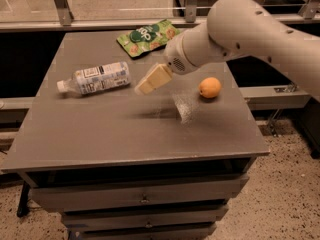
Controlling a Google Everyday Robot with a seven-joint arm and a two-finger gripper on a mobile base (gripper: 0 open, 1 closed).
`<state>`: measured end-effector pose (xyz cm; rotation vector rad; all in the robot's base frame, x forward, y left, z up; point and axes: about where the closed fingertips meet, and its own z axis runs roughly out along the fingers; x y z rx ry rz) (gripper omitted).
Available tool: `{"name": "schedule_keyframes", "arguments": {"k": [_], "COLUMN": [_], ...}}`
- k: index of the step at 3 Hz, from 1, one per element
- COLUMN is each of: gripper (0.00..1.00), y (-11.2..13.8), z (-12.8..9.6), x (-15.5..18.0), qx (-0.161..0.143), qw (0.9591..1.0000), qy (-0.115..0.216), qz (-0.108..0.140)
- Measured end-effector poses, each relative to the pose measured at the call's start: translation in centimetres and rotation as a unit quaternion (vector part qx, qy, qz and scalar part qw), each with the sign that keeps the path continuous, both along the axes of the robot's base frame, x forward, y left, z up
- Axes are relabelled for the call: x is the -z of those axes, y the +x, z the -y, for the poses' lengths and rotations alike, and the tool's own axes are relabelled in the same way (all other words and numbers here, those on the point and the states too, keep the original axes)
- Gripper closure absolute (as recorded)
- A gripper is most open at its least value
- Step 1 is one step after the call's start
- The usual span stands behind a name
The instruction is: Pick blue plastic bottle
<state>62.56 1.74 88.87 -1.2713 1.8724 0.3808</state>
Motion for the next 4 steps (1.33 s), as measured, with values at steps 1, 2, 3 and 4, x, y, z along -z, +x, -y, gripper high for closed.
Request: {"name": "schedule_keyframes", "arguments": {"k": [1, 2, 3, 4], "gripper": [0.00, 0.00, 0.00, 0.00], "y": [-0.7, -0.7, 0.0, 1.9], "z": [0.6, 0.6, 0.5, -1.5], "x": [-2.0, -2.0, -2.7, -4.0], "qx": [-0.012, -0.012, -0.019, -0.039], "qw": [0.9997, 0.9997, 0.9989, 0.9939], "qy": [-0.007, -0.007, 0.024, 0.070], "qz": [0.020, 0.020, 0.037, 0.076]}}
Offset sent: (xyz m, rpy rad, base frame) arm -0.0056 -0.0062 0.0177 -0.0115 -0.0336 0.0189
